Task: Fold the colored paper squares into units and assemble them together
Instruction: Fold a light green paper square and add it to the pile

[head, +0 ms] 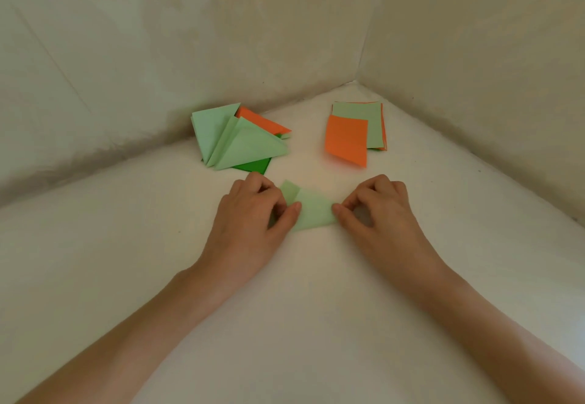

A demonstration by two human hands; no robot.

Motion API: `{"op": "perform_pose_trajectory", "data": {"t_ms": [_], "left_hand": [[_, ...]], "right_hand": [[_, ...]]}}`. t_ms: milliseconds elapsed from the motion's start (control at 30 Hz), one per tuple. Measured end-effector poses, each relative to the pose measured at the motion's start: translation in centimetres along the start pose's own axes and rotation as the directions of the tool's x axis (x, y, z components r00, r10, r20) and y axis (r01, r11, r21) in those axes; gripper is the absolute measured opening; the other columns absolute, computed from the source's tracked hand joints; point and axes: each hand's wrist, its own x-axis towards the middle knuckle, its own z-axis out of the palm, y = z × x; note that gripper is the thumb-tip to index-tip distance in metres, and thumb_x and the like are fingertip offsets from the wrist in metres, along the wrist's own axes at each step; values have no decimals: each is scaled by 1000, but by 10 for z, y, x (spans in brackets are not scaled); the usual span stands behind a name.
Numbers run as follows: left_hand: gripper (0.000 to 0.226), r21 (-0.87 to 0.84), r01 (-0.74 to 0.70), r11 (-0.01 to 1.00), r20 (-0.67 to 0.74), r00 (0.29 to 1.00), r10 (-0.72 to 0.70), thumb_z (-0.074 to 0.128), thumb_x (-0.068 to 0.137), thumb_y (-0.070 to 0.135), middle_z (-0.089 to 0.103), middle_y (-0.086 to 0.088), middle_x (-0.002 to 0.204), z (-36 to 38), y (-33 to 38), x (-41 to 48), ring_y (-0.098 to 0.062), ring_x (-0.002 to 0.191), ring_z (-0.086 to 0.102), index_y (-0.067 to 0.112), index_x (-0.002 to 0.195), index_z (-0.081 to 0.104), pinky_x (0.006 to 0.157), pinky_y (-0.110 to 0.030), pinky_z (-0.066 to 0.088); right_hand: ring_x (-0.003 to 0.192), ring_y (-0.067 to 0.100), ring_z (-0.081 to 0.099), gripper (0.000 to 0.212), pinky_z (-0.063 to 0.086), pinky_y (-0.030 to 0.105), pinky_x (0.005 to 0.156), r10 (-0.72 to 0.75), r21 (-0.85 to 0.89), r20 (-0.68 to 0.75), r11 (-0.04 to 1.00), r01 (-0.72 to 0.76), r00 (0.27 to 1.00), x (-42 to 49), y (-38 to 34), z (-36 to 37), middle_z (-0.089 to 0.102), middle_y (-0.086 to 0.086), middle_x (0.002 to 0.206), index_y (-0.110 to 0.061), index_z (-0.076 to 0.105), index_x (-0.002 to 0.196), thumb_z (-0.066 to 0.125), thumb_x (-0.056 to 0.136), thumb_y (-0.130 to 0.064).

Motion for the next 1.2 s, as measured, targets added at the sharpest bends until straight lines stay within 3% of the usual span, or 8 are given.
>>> {"op": "perform_pose_trajectory", "data": {"t_ms": [200,267,333,467,600,833,1067,1200], "left_hand": [[19,141,117,983,95,987,-131,54,89,38,38,3,96,-6,12,4,-19,93,39,21,96,50,80,-30,33],[39,178,121,977,163,975,-151,51,90,37,32,3,102,-7,14,9,-21,102,38,29,128,45,87,-31,32],[52,204,108,973,213,965,-151,50,90,35,29,3,107,-8,16,13,-20,109,34,37,140,37,91,-31,29],[37,208,35,977,139,988,-65,54,88,32,39,1,123,-5,18,10,-19,116,36,31,124,55,89,-31,24],[27,164,-14,986,113,994,-5,57,88,34,45,2,114,-1,17,9,-17,110,40,20,112,55,85,-29,24],[54,-278,118,953,106,990,-92,69,82,10,43,6,111,-1,19,12,0,82,47,25,128,44,76,-1,33],[30,-548,225,806,187,972,-144,73,79,5,70,13,78,-9,17,16,3,66,54,25,100,63,66,-14,36],[28,-659,235,715,193,971,-141,72,78,4,69,16,74,-15,17,15,-3,77,58,26,93,65,69,-17,36]], "right_hand": [[99,16,33,16,33,26,87,-3,-42,-23,999,2,1000,2,-2,2,44,-3,95,-21,51,77,56,88,-32],[99,16,33,16,33,26,87,7,-43,-21,999,-8,1000,2,-2,2,44,-3,95,-20,52,77,57,87,-31],[99,15,33,15,32,25,86,12,-46,-24,999,-14,1000,3,-2,2,44,-3,95,-20,54,78,59,87,-31],[98,14,32,15,30,22,84,9,-46,-29,999,-10,1000,4,-2,2,42,-4,93,-20,53,78,60,86,-30],[98,14,32,15,31,23,85,6,-40,-27,999,-7,1000,3,-3,1,42,-4,94,-21,51,78,61,86,-29],[100,17,35,11,32,24,86,1,-24,-22,1000,-1,1000,3,-3,1,45,-4,94,-20,56,81,62,86,-28],[97,15,43,9,30,7,81,-20,142,-62,989,29,998,-1,-5,-6,53,-1,96,-19,58,81,65,85,-21],[81,8,54,8,42,16,74,-38,292,-105,954,68,994,-5,-8,-9,62,-1,92,-13,60,84,65,86,-19]]}}
